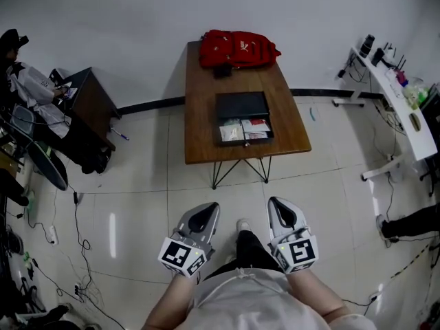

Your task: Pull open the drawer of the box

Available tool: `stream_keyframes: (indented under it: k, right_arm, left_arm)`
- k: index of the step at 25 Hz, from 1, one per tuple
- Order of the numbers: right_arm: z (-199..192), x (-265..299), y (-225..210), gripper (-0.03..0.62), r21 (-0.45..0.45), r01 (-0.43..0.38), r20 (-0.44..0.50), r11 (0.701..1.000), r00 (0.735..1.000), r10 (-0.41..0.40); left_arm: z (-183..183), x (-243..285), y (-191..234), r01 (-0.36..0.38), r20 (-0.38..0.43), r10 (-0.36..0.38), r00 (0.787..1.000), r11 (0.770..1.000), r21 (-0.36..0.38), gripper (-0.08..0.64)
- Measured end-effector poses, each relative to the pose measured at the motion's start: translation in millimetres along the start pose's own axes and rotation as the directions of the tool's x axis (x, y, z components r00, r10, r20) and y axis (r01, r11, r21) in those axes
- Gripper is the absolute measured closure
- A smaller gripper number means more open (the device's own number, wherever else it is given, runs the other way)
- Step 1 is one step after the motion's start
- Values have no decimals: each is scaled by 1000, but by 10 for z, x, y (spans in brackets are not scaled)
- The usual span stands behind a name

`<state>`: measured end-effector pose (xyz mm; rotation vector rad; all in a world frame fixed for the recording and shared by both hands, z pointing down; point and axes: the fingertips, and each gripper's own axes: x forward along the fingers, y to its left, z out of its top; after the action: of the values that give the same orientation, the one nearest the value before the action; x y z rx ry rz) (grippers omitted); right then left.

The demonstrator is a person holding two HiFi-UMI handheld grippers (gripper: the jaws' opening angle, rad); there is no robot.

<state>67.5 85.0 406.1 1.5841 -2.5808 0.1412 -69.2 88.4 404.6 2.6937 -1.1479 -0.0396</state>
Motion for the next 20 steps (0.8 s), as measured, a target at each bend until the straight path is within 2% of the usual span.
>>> stream_keyframes:
  k: [5, 11, 20]
  right_arm:
    - [-107, -341, 124, 588, -27, -8, -19, 1000, 1000, 7]
    - [19, -392, 129, 586, -47, -44, 30, 998, 999, 45]
    - [144, -481, 144, 586, -67, -103, 33, 992, 994, 106]
  left_arm:
    - [12, -171, -221, -5, 28, 5, 1000, 1000, -4, 554]
    - [148, -222, -382, -28, 44, 25, 999, 998, 59, 554]
    - [171, -272, -586, -61, 51, 59, 997, 997, 37, 554]
